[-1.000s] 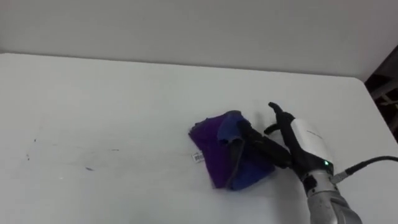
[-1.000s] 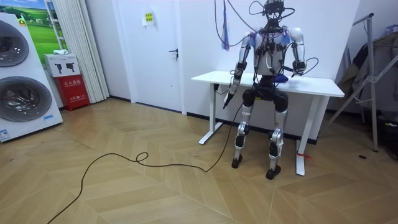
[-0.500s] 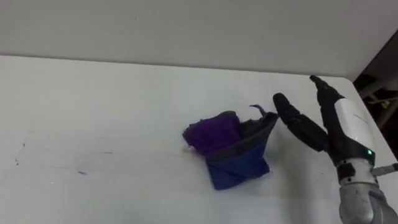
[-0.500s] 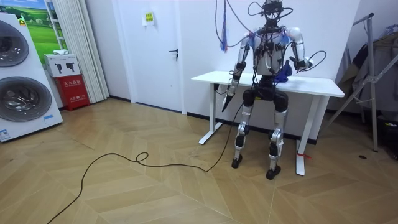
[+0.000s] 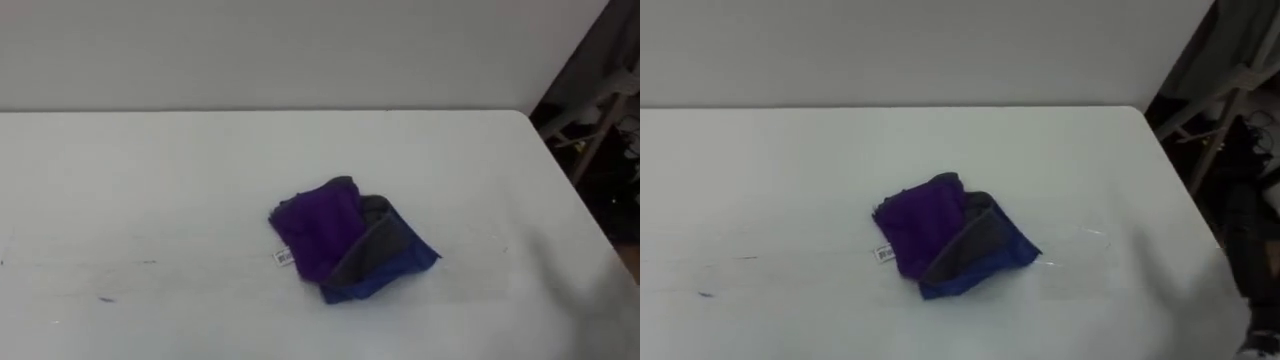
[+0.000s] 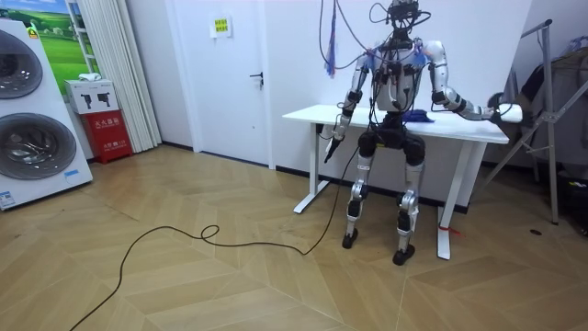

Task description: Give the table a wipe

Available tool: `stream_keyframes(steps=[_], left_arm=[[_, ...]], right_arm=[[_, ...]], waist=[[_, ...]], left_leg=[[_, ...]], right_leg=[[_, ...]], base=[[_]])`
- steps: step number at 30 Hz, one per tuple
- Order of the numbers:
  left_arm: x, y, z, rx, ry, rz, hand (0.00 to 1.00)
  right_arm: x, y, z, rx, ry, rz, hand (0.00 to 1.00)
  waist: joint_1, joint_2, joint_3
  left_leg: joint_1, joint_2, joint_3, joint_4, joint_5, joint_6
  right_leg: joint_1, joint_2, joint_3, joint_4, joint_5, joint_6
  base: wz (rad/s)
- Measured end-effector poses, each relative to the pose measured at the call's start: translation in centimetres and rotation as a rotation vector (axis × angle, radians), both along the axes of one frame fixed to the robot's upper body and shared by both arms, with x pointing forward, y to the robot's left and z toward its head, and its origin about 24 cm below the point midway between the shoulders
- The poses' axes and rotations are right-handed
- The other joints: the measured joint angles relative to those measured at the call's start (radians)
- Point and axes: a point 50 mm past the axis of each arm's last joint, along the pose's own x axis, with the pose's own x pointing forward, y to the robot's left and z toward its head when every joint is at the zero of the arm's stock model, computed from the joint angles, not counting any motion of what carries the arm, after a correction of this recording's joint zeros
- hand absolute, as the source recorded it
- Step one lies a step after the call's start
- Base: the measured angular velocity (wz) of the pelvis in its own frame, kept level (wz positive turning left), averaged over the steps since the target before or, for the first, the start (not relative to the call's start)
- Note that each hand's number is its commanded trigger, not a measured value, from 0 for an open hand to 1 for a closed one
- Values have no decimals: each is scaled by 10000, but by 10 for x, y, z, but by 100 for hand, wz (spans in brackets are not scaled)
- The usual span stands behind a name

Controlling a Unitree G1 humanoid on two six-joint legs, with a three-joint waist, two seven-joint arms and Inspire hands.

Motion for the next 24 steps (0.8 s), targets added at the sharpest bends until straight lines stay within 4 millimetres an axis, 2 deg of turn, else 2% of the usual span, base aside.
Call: stream_keyframes(steps=[4,7,11,12,18,22,24], left_arm=[[0,3,1,100,-13,119,0],[1,5,3,152,-69,167,0],[-1,9,4,244,-67,352,0],[-1,9,4,222,-56,373,0],[-3,9,5,243,-22,385,0],[-7,8,5,169,106,465,0],[-6,6,4,50,196,352,0]], right_arm=[[-33,-13,-17,1225,-491,-2769,0],[-51,-20,-20,1429,-883,-4474,0],[-65,-25,-20,1537,-1221,-5651,0],[-71,-25,-23,1764,-1330,-6025,0],[-111,-19,-48,2841,-610,-8105,0],[-133,-11,-60,3319,92,-8521,0],[-148,3,-75,4140,1121,-8217,0]], waist=[[-222,-22,0],[-317,-21,5],[-528,-51,13],[-607,-97,-9],[-894,-198,-67],[-982,-177,-108],[-981,-178,-123]], left_leg=[[8,57,47,11,-25,-24],[9,57,123,14,-31,-22],[14,55,179,38,-63,-20],[5,55,201,41,-63,-19],[-176,73,198,146,-96,-26],[-189,72,179,194,-137,-20],[-188,73,146,192,-136,-21]], right_leg=[[-3,63,39,-21,-1,-3],[-39,63,126,-23,-15,10],[-48,62,208,-31,-51,40],[-70,61,230,-27,-53,41],[-191,62,224,3,-80,36],[-168,56,221,-1,-88,44],[-158,56,199,15,-87,43]], base=[[-4],[-6],[-5],[0],[1],[1],[4]])
